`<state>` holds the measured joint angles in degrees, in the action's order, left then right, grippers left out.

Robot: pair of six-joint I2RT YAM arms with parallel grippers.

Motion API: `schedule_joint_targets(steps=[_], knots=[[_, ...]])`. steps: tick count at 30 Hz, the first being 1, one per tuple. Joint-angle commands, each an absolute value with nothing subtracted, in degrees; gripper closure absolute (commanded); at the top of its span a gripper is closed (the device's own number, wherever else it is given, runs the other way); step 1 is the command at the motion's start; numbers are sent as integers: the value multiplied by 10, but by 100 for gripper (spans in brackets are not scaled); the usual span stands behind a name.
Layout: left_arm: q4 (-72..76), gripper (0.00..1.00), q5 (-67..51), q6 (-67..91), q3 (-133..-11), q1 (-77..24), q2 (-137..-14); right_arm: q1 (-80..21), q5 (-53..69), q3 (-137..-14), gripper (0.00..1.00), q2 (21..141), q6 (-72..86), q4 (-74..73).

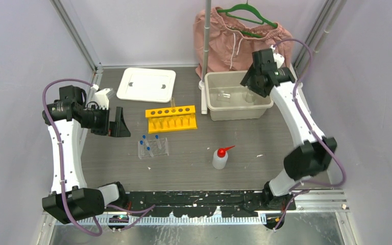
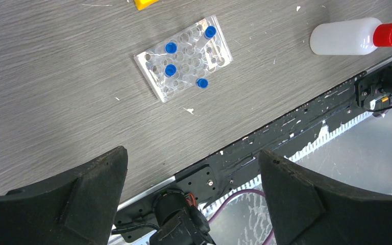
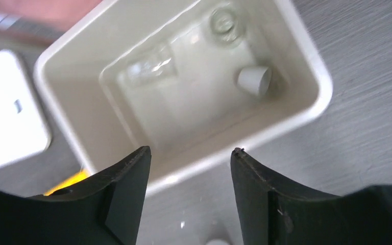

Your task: Organize the chemistry lab equipment

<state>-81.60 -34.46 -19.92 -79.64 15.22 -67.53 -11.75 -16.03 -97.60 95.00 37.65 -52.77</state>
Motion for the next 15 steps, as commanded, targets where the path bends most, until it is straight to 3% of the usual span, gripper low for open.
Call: schedule_joint_targets(steps=[1, 8, 15], knots=[[-816, 0, -348, -205, -808, 153, -669, -197, -188, -907, 34, 819, 360, -536], [-806, 0, -350, -205, -801, 153, -677, -414, -220, -756, 26, 659, 429, -590], [-800, 1, -356, -199, -804, 153, -685, -622, -316, -697, 19, 650, 558, -674]])
